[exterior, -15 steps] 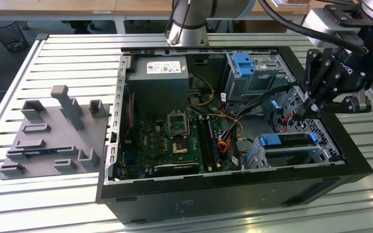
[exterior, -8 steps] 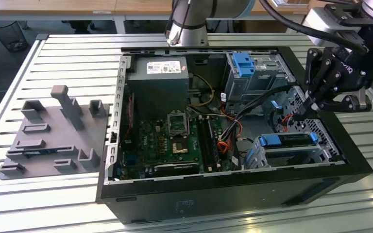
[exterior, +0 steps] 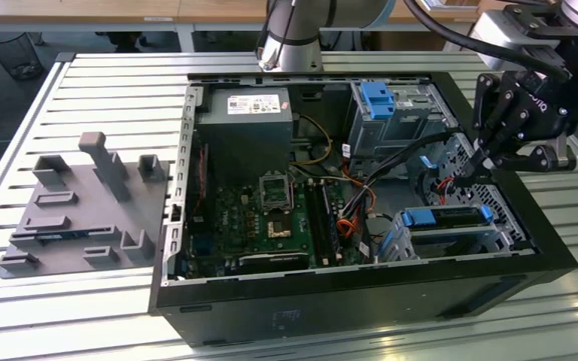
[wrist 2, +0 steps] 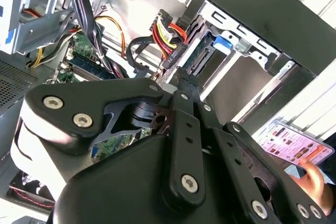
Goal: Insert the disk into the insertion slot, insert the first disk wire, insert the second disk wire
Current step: 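Insert the first disk wire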
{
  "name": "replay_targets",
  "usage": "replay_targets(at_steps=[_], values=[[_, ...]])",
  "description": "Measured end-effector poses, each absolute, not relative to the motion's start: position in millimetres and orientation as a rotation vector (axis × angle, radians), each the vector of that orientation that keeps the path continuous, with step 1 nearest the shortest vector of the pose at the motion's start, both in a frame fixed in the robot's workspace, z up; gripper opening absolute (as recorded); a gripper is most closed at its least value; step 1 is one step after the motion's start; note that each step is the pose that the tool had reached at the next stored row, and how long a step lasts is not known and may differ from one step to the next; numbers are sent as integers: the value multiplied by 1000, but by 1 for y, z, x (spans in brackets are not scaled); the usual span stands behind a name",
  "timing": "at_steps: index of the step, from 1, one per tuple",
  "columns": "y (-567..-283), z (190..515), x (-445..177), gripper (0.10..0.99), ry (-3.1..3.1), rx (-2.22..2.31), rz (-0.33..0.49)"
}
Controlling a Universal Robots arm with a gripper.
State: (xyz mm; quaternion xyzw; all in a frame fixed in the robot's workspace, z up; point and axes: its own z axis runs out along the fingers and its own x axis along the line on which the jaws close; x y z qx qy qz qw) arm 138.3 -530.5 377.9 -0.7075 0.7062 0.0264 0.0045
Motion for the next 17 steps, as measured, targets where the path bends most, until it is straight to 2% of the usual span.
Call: replay_targets(at_steps=[17], values=[[-525, 378, 143, 106, 2212, -2217, 83]])
